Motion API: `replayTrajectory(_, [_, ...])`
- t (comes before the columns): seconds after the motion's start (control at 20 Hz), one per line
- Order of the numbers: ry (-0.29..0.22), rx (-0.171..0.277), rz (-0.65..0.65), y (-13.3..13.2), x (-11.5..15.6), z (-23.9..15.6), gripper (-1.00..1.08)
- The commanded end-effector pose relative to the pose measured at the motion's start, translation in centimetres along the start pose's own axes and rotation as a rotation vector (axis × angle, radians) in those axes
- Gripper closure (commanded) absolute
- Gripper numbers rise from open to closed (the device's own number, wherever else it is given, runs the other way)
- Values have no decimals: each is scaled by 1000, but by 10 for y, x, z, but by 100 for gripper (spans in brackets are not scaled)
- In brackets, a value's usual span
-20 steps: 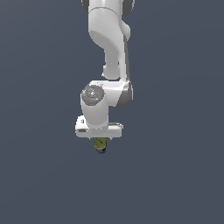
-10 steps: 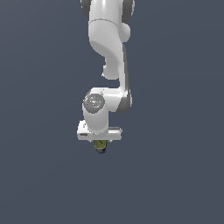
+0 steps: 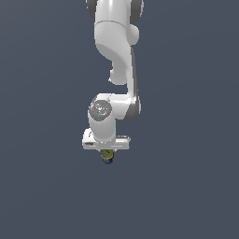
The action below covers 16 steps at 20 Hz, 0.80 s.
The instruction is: Pick up the object and move it to a goal position.
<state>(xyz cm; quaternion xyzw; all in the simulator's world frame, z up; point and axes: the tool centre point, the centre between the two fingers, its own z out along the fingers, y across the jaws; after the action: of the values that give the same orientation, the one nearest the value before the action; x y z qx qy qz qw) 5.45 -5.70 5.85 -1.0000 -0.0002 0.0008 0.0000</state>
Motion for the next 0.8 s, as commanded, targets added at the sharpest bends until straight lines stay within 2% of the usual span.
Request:
replayTrajectory(0.0, [0,0,0,0,0,0,108])
replayTrajectory(0.35, [0,0,0,-19,8,-6,108])
replayTrajectory(0.75, [0,0,0,-75,32,-23,108])
